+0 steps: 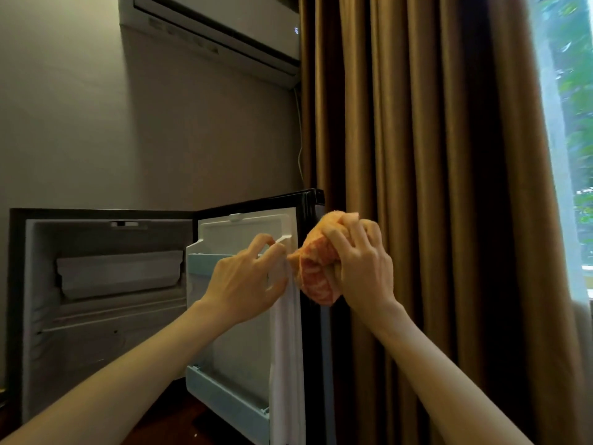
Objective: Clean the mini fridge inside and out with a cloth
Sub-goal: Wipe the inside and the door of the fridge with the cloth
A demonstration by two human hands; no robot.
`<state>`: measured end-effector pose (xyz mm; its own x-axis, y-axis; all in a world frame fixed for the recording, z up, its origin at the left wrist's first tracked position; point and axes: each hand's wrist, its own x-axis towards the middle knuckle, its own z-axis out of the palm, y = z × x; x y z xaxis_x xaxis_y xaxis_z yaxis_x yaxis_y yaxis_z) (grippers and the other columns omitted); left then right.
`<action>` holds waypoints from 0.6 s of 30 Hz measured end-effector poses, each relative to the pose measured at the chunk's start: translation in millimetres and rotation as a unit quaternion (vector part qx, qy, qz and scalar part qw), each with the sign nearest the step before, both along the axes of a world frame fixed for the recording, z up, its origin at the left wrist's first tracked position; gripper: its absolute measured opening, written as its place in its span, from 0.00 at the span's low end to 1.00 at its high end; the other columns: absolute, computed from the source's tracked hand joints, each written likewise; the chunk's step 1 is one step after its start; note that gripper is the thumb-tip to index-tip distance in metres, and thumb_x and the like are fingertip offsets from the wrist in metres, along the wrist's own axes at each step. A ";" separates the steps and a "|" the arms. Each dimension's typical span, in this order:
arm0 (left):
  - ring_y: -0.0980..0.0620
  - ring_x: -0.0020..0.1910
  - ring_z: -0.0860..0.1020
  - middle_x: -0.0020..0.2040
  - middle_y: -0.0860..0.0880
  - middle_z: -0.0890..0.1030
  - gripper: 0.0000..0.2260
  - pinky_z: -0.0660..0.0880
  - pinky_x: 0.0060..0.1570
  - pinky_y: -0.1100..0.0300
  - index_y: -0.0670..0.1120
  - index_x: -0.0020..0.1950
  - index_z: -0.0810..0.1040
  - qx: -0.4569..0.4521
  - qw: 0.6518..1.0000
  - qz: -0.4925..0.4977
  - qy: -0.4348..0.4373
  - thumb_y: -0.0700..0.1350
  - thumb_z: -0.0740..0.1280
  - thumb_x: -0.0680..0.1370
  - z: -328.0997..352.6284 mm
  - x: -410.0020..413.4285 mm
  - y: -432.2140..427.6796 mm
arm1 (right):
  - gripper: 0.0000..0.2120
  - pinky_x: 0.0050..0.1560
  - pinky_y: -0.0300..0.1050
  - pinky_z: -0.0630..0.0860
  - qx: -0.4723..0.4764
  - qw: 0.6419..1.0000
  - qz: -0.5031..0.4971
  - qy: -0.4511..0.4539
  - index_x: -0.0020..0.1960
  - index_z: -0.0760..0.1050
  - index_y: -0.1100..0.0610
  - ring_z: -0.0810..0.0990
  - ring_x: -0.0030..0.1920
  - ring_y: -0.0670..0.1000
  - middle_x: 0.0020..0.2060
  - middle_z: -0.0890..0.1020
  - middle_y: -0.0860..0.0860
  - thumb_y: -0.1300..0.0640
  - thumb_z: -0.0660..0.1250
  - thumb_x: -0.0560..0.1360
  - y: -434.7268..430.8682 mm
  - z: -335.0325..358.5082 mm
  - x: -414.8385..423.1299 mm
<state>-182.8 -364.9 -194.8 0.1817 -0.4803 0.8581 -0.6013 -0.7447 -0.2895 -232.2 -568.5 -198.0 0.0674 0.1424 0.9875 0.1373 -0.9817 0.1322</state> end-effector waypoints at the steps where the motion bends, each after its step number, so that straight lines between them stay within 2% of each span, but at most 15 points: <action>1: 0.47 0.35 0.80 0.59 0.51 0.74 0.19 0.71 0.27 0.58 0.52 0.58 0.72 -0.009 1.000 0.001 0.000 0.63 0.59 0.75 0.1 -1.9 -1.1 | 0.25 0.34 0.51 0.80 0.000 1.000 0.002 0.003 0.59 0.74 0.56 0.75 0.56 0.65 0.57 0.77 0.62 0.55 0.77 0.65 -1.0 -4.1 0.4; 3: 0.47 0.36 0.80 0.58 0.51 0.76 0.26 0.74 0.28 0.56 0.52 0.58 0.73 -0.020 1.000 0.010 0.002 0.70 0.52 0.75 0.8 -7.3 -6.2 | 0.25 0.34 0.52 0.80 0.005 1.000 0.007 0.004 0.59 0.74 0.56 0.75 0.56 0.65 0.57 0.77 0.62 0.55 0.78 0.65 -0.9 -9.0 0.4; 5: 0.46 0.35 0.80 0.56 0.49 0.76 0.31 0.74 0.29 0.55 0.51 0.55 0.75 -0.022 0.999 0.024 0.006 0.73 0.49 0.73 1.8 -13.5 -11.7 | 0.24 0.35 0.52 0.81 0.013 1.000 0.015 0.007 0.59 0.75 0.56 0.75 0.57 0.64 0.57 0.77 0.61 0.55 0.77 0.66 1.1 -11.9 0.1; 9: 0.45 0.34 0.79 0.54 0.47 0.76 0.27 0.71 0.28 0.57 0.48 0.50 0.77 -0.026 0.999 0.042 0.002 0.70 0.54 0.72 1.6 -16.7 -17.0 | 0.24 0.40 0.52 0.81 0.035 0.998 0.049 0.027 0.62 0.74 0.55 0.71 0.62 0.63 0.62 0.74 0.60 0.54 0.76 0.68 5.0 -16.7 0.9; 13: 0.43 0.34 0.79 0.51 0.45 0.78 0.22 0.74 0.26 0.54 0.46 0.47 0.77 -0.038 0.998 0.038 -0.012 0.63 0.58 0.73 0.1 -14.5 -19.7 | 0.30 0.53 0.53 0.78 0.023 0.991 0.103 0.078 0.68 0.66 0.51 0.61 0.69 0.62 0.69 0.64 0.59 0.49 0.71 0.68 6.6 -25.2 -1.2; 18: 0.43 0.38 0.80 0.55 0.44 0.78 0.23 0.76 0.29 0.51 0.45 0.48 0.78 -0.029 0.999 0.045 -0.010 0.63 0.56 0.75 -0.3 -11.3 -17.2 | 0.39 0.53 0.51 0.76 0.006 0.990 0.096 0.101 0.71 0.59 0.47 0.54 0.71 0.61 0.72 0.56 0.57 0.39 0.71 0.66 9.2 -33.8 -4.4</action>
